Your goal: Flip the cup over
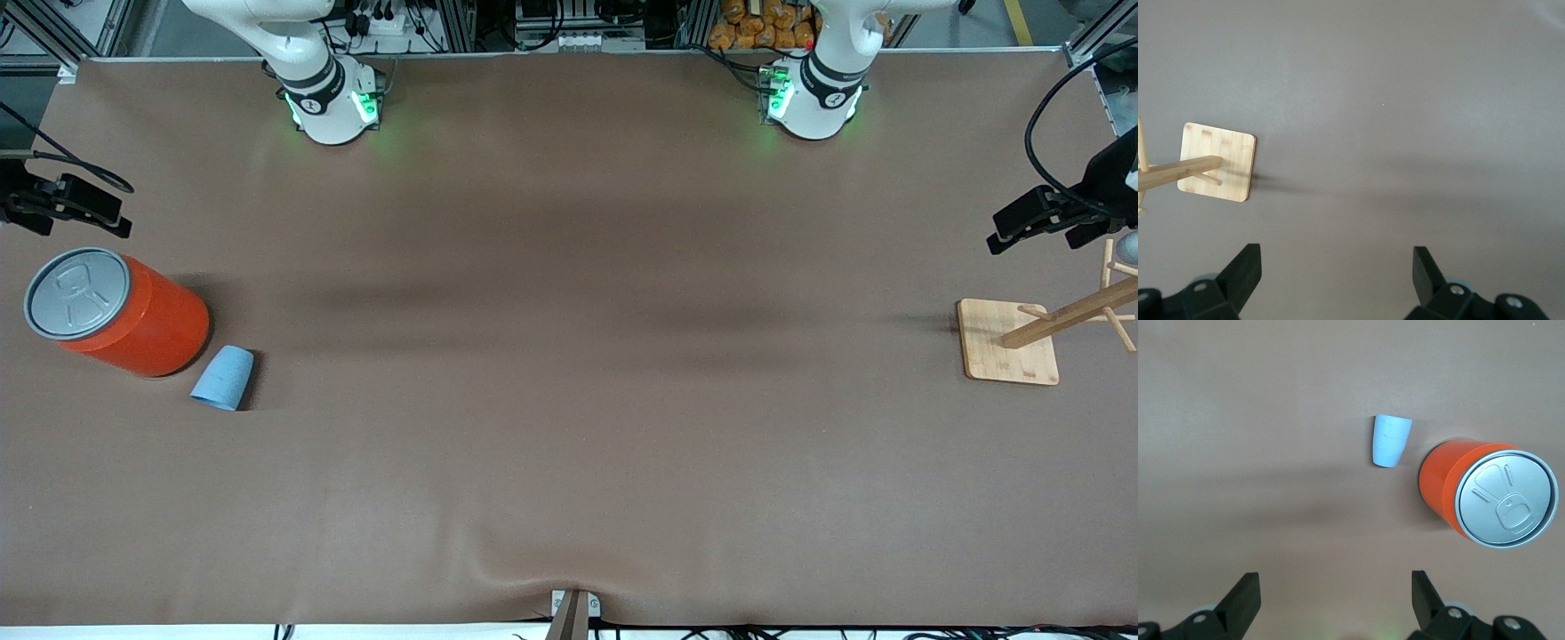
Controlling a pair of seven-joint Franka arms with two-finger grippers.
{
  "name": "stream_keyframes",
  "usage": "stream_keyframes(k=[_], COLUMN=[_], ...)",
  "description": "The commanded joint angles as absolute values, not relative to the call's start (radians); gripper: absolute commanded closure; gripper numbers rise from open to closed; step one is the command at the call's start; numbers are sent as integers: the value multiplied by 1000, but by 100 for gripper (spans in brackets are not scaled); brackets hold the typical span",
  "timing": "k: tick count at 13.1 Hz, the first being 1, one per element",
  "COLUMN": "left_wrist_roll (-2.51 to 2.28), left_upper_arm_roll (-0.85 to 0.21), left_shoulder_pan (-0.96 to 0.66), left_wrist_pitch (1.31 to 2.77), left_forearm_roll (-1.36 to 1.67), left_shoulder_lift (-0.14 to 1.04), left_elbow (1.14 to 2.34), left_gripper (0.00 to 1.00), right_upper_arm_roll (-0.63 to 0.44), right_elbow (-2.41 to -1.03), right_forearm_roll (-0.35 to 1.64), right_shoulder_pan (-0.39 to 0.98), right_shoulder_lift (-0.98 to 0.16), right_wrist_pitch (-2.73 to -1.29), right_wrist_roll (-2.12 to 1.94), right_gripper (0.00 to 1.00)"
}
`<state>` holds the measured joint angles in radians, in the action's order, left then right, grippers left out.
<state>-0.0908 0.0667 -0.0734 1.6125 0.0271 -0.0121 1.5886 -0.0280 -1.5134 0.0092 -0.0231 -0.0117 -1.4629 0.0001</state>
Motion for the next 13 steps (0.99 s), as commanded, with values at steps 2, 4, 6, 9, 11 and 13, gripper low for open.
stream_keyframes(k=[2, 4, 6, 9, 11, 13], left_wrist_roll=[-98, -98, -97, -97, -95, -95], left_upper_arm_roll=[61, 61, 61, 61, 61, 61], left_shoulder_pan=[-71, -66, -66, -69, -66, -67], left_wrist_pitch=[1588, 1586, 1582, 1580, 1580, 1578], left_forearm_roll=[21, 23, 23, 23, 23, 23], left_shoulder_lift=[-9, -9, -9, -9, -9, -9], left_elbow=[1571, 1572, 1572, 1575, 1575, 1575], left_gripper=[0, 0, 0, 0, 0, 0], right_upper_arm_roll=[-23, -23, -23, -23, -25, -23], right_elbow=[-1506, -1508, -1508, -1532, -1590, -1661], right_forearm_roll=[-14, -14, -14, -15, -18, -18], right_shoulder_pan=[-26, -28, -28, -29, -41, -72], right_shoulder_lift=[-14, -14, -20, -55, -93, -144], right_wrist_pitch=[-1456, -1456, -1460, -1466, -1541, -1626], right_wrist_roll=[-15, -15, -15, -15, -14, -14], right_gripper=[0, 0, 0, 0, 0, 0])
